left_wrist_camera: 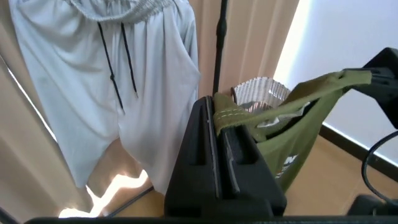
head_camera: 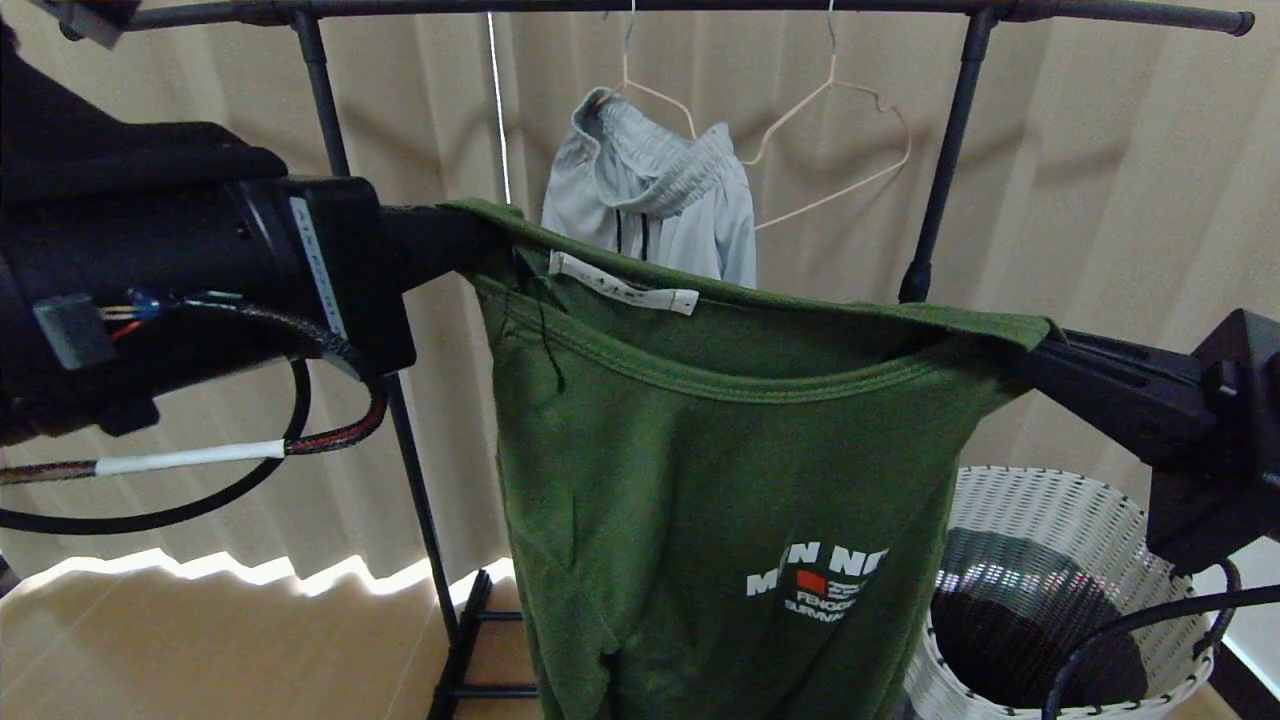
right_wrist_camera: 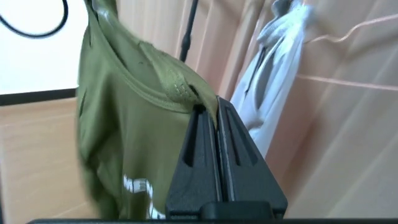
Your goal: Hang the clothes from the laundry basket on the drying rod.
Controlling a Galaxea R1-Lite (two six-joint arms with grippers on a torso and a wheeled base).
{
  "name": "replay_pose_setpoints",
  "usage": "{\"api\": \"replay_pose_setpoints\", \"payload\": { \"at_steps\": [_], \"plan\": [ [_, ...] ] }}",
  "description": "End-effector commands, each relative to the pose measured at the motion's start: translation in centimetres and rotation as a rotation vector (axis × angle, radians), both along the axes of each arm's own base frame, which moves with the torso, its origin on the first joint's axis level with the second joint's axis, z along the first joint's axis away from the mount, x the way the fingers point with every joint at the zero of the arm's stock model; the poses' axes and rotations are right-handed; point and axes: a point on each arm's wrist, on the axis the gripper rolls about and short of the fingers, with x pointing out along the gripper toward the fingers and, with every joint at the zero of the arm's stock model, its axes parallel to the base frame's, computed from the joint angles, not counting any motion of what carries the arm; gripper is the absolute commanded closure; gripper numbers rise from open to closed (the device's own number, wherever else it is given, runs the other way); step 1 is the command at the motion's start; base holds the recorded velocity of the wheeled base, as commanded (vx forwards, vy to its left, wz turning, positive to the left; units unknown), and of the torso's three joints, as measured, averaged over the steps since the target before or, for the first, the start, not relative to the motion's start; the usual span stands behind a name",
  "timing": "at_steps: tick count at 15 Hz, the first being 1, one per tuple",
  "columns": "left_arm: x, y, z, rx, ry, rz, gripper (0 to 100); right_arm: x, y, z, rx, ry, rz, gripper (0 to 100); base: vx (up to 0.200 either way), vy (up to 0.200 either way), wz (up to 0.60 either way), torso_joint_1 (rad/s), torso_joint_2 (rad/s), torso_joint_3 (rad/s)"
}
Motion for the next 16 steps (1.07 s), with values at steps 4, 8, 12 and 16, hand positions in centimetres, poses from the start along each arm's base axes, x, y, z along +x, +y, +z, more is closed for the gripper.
{"api": "replay_pose_setpoints", "payload": {
  "at_steps": [4,8,12,16],
  "plan": [
    [3.2,-1.8,0.7,-0.007,0.005,-0.047,100,-2.0,-1.2,0.5,-0.006,0.006,0.014,100,0.000,0.000,0.00,0.000,0.00,0.000],
    [6.5,-3.5,1.0,-0.006,0.004,-0.032,100,-4.6,-2.0,-0.7,-0.077,0.102,0.239,100,0.000,0.000,0.00,0.000,0.00,0.000],
    [7.0,-4.0,0.7,0.002,0.015,-0.033,100,-4.5,-1.8,-0.9,-0.083,0.110,0.256,100,0.000,0.000,0.00,0.000,0.00,0.000],
    [4.4,-1.4,0.5,0.059,0.089,-0.018,100,-3.3,-2.4,-1.1,-0.093,0.116,0.156,100,0.000,0.000,0.00,0.000,0.00,0.000]
  ]
}}
